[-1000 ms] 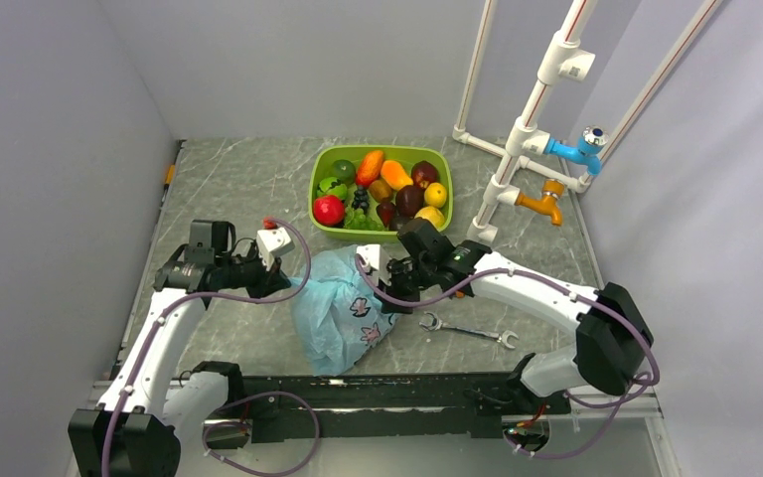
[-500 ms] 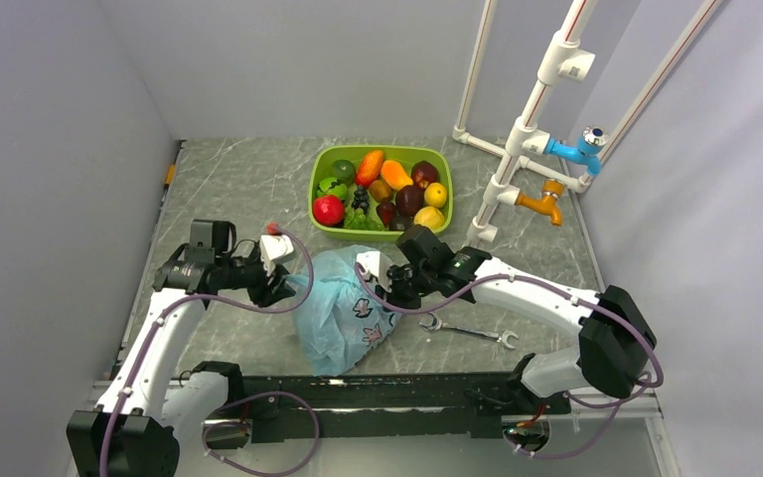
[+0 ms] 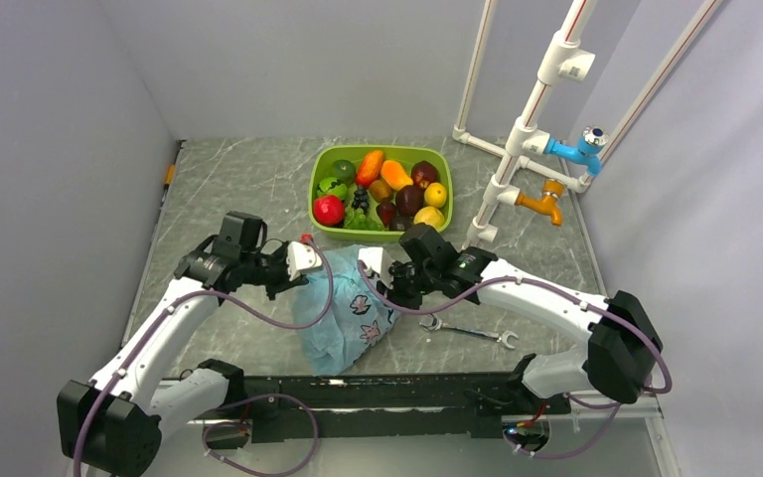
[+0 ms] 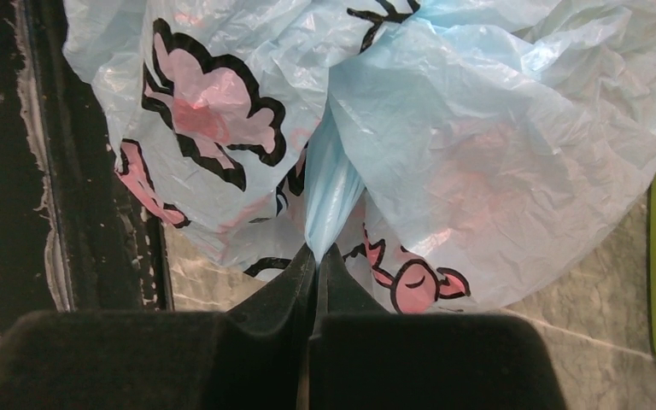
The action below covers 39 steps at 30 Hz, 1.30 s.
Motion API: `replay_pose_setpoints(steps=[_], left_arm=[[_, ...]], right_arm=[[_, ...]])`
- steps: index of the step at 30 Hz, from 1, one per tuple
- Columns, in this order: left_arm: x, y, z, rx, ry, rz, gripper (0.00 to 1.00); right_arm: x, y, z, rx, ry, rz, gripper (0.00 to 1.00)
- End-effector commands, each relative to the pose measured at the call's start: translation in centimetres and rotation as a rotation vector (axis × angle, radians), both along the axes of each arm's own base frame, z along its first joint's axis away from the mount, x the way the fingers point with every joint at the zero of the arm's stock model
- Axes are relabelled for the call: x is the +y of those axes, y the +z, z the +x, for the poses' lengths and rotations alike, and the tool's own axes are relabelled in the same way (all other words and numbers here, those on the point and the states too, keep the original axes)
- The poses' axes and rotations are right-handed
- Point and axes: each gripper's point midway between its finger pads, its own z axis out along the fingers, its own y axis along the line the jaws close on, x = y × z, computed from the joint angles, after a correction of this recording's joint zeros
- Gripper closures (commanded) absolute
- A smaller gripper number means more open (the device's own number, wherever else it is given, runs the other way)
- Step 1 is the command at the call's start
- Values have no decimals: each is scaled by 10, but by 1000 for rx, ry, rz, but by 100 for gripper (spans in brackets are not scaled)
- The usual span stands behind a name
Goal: Place the fake fruits into the plastic bag and tie a complex knot
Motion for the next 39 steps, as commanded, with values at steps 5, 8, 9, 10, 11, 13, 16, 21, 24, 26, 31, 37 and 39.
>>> replay_pose_setpoints(steps=[5,8,9,10,11,13,16,21,24,26,31,37,39], left_arm=[[69,45,27,-80,346,15,100],[89,45,27,-128,404,54,100],[90,36,24,-107,391,69,100],[90,25,22,-80,375,85,100],[92,14,22,-54,373,102,100],[92,-2,24,0,389,106,100],[94,-18,22,31,378,129,100],[106,11,27,-50,405,93,100],[101,51,26,-96,391,33,100],[105,44,28,-99,398,59,100],[118,-41,23,31,411,154,100],[121,-49,3,60,364,206,100],[105,-31,-1,26,312,130,100]], right_arm=[[-45,58,29,-174,-176,-41,100],[-72,38,24,-186,-179,-132,100],[-79,26,22,-185,-178,-165,100],[-84,13,21,-180,-178,-199,100],[-89,-3,21,-174,-175,-236,100],[-97,-29,21,-164,-172,-294,100],[-107,-48,24,-178,-172,-337,100],[-122,-25,29,-196,-191,-336,100],[-126,5,31,-216,-201,-311,100],[-129,2,30,-218,-195,-320,100],[-141,-72,22,-150,-185,-413,100],[-147,-70,19,-143,-138,-409,100],[-133,-50,16,-129,-113,-336,100]])
